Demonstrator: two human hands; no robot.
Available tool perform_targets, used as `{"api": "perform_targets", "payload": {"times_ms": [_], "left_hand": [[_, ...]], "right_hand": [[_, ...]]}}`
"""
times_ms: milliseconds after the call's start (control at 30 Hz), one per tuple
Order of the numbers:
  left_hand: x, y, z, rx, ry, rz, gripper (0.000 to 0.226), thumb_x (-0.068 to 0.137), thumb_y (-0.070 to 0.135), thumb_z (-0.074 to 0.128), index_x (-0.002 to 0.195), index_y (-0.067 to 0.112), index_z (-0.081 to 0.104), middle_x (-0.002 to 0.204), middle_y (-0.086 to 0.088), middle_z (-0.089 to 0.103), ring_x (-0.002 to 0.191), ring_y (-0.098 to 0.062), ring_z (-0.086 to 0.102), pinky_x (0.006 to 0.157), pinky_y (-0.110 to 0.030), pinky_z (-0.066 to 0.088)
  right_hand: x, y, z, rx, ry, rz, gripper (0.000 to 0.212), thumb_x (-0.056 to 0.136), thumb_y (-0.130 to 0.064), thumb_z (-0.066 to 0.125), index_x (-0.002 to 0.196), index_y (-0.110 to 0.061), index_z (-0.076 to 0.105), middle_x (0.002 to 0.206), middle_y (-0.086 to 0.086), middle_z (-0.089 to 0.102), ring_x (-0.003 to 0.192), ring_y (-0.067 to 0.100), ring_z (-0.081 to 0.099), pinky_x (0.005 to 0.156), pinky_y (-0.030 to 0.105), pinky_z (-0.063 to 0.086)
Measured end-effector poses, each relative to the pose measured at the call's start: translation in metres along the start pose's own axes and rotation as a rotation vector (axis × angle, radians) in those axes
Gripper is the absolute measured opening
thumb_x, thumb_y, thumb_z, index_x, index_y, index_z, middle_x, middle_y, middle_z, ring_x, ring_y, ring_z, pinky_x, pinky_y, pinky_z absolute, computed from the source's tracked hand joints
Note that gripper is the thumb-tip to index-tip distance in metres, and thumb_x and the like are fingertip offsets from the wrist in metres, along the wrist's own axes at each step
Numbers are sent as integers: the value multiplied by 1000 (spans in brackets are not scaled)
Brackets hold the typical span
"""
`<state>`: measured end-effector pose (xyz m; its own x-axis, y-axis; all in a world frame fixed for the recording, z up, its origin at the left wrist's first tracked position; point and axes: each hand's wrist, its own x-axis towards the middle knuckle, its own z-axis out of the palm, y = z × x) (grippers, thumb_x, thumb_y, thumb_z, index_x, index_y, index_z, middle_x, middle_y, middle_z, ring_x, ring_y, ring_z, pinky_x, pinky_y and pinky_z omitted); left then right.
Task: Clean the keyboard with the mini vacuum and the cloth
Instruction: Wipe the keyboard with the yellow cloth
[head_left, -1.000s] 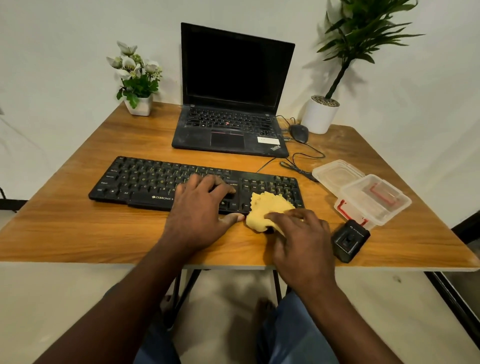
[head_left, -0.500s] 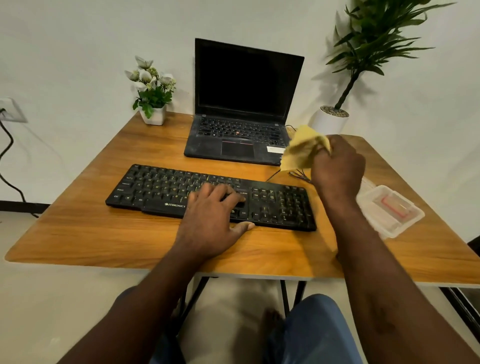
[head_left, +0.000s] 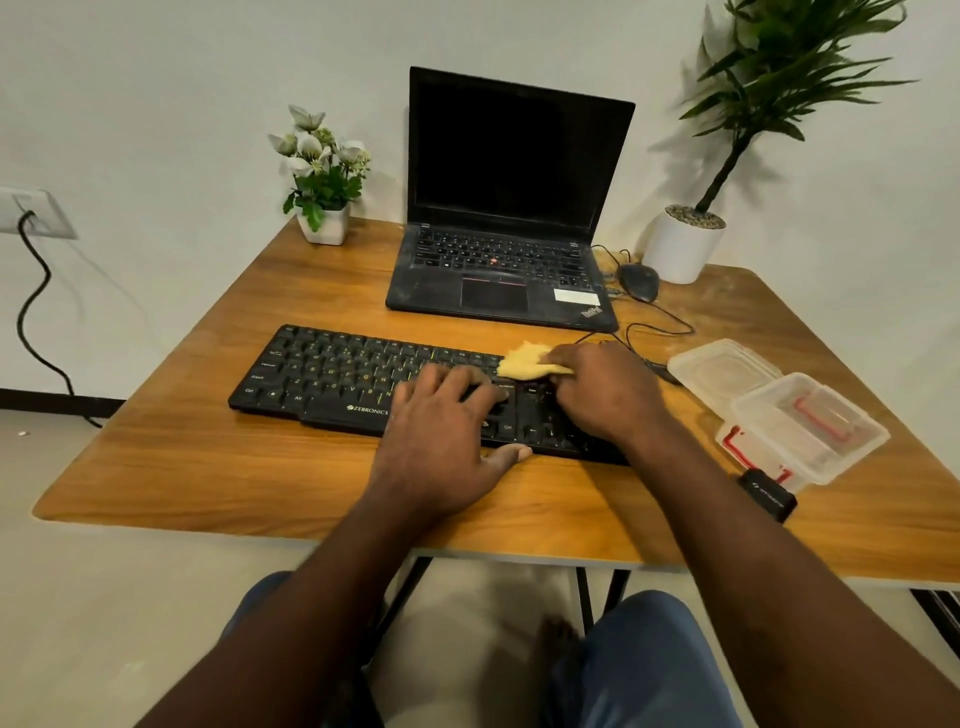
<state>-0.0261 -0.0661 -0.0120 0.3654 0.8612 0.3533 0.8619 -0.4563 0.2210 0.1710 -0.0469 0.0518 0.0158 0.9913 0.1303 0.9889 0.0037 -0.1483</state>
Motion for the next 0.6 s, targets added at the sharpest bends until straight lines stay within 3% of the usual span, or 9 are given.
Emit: {"api": "perform_targets", "payload": {"times_ms": [100, 167, 300, 367, 600], "left_hand": [[2, 0, 2, 3, -2, 4, 72, 86, 82, 42, 143, 39, 47, 141, 11, 45, 130, -16, 34, 107, -43, 33], [2, 1, 2, 24, -15, 14, 75, 86, 83, 40, 148, 41, 42, 144, 9, 44, 132, -19, 33, 107, -45, 33], [2, 2, 0, 53, -49, 15, 75, 88, 83, 36, 151, 43, 41, 151, 6, 39, 135, -21, 29, 109, -47, 31], [2, 2, -1, 57, -54, 9, 74, 88, 84, 35, 150, 44, 41, 151, 6, 38, 135, -21, 29, 109, -47, 31], [4, 1, 0, 37, -69, 20, 73, 88, 85, 35, 152, 50, 34, 151, 10, 35, 136, -20, 27, 111, -47, 30]], "right_hand": [[-3, 12, -8, -50, -2, 99, 41, 92, -18, 60, 129, -32, 70, 112, 7, 73, 102, 28, 65, 73, 33, 50], [-3, -3, -3, -78, 17, 63, 37, 92, -20, 60, 125, -29, 72, 106, 7, 72, 100, 29, 65, 73, 34, 51], [1, -36, 12, 72, 16, -90, 42, 95, -21, 56, 135, -31, 66, 118, 8, 72, 107, 28, 64, 88, 42, 57], [3, -32, 12, 83, 13, -95, 44, 95, -21, 55, 137, -34, 65, 120, 6, 71, 107, 27, 63, 86, 40, 56], [-17, 19, -9, -7, 23, 103, 44, 92, -16, 59, 132, -31, 69, 110, 6, 74, 100, 26, 66, 81, 39, 58]]}}
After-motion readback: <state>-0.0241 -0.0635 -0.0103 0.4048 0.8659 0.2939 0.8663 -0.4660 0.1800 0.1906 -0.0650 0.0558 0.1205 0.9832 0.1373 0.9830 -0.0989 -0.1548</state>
